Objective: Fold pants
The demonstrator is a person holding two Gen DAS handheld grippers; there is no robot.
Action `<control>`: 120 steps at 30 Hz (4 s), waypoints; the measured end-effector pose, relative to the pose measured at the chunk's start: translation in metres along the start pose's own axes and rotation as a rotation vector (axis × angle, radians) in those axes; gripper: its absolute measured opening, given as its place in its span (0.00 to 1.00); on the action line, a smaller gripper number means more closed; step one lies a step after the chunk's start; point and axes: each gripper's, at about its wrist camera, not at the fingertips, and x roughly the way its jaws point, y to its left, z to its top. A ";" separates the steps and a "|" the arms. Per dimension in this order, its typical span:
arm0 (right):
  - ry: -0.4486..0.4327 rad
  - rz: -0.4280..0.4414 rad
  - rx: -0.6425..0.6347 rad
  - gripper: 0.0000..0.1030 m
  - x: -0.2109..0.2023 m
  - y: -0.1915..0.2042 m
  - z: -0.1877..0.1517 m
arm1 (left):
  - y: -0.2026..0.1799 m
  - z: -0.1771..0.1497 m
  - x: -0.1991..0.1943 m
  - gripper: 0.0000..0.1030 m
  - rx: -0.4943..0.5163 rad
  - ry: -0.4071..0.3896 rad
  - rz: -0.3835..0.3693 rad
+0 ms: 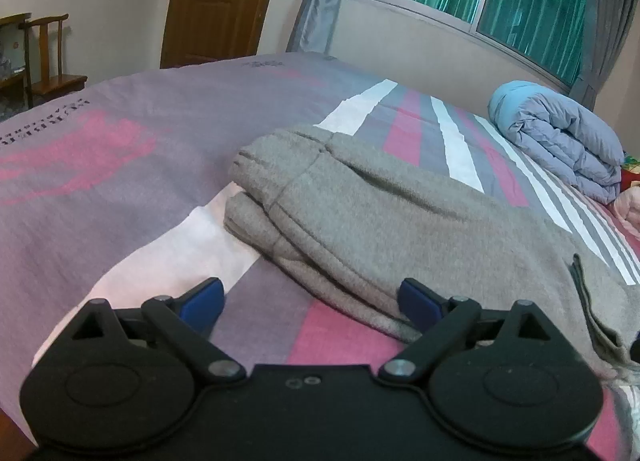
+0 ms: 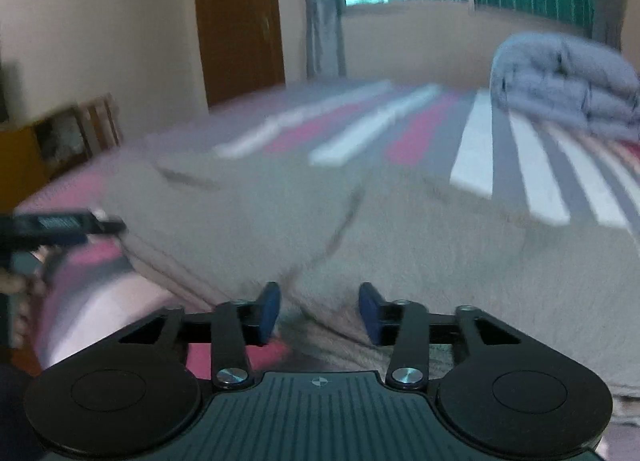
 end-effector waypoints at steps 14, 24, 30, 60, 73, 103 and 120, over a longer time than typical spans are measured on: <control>0.089 -0.137 -0.204 0.46 0.021 0.026 -0.009 | 0.000 0.000 0.001 0.87 0.005 0.006 -0.009; -0.030 -0.049 -0.081 0.14 -0.002 0.001 0.005 | 0.000 0.001 0.003 0.88 0.000 0.015 -0.013; 0.073 -0.038 -0.130 0.28 0.015 0.008 -0.020 | 0.001 0.000 0.002 0.89 0.004 0.016 -0.015; -0.005 -0.408 0.290 0.23 0.010 -0.201 0.037 | -0.029 0.020 0.009 0.89 0.074 -0.051 0.023; 0.093 -0.457 0.332 0.37 0.028 -0.215 0.016 | -0.036 0.028 0.033 0.91 0.127 -0.008 0.066; -0.153 -0.098 0.113 0.37 -0.056 -0.052 -0.018 | 0.021 0.008 0.023 0.89 -0.134 0.032 -0.111; -0.207 -0.368 0.467 0.37 -0.134 -0.149 -0.035 | 0.047 0.022 0.074 0.90 -0.293 0.051 -0.397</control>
